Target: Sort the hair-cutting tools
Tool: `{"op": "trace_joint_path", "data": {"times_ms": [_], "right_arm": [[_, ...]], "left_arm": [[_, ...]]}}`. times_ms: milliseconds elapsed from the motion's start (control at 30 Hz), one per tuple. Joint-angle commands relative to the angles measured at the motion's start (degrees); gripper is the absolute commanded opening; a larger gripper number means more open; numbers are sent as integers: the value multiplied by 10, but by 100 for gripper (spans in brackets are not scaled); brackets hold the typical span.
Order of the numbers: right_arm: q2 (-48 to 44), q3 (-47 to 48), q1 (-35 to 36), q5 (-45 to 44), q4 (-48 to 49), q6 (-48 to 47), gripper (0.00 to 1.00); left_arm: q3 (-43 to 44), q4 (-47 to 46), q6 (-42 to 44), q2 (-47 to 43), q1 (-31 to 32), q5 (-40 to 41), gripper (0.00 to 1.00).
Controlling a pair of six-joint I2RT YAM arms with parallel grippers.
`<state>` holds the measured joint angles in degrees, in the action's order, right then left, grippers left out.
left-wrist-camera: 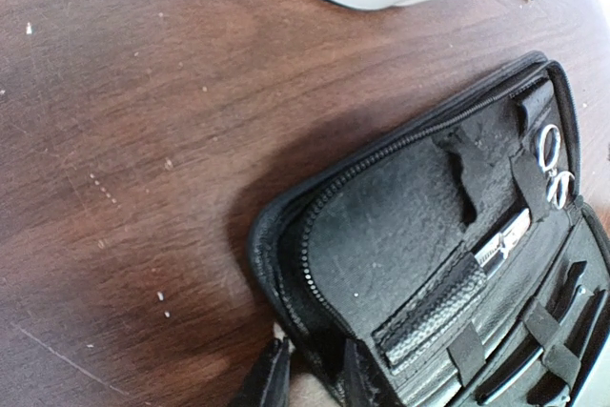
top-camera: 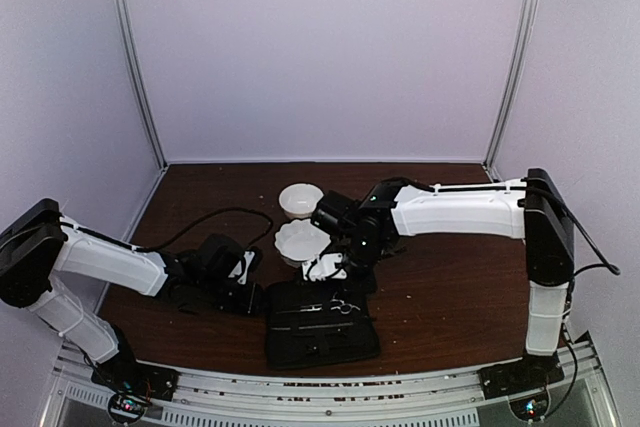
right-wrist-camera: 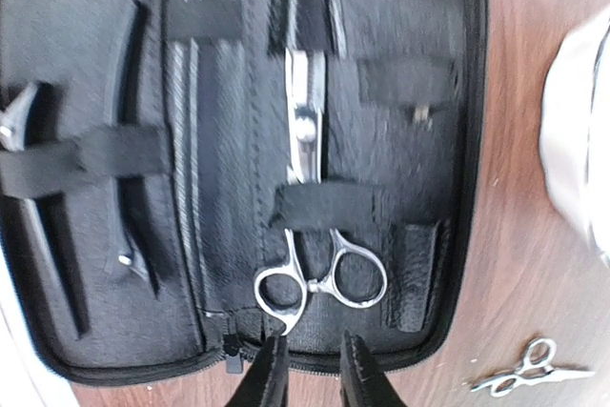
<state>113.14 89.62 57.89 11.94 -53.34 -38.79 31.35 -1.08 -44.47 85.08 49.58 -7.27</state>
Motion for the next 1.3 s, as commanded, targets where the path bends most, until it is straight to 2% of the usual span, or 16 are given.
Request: {"op": "trace_joint_path", "data": {"times_ms": [0,167,500,1000,1267], "right_arm": [[-8,-30,-17,-10,12,10,20],[13,-36,-25,-12,19,12,15],[71,-3,-12,-13,17,16,13],[79,12,14,-31,15,19,13],[55,8,1,-48,10,26,18]], "left_arm": [[-14,56,7,16,1,-1,24],[-15,53,6,15,1,-2,24],[-19,52,5,9,1,-1,24],[-15,55,9,12,1,-1,24],[-8,70,15,8,1,5,24]]}}
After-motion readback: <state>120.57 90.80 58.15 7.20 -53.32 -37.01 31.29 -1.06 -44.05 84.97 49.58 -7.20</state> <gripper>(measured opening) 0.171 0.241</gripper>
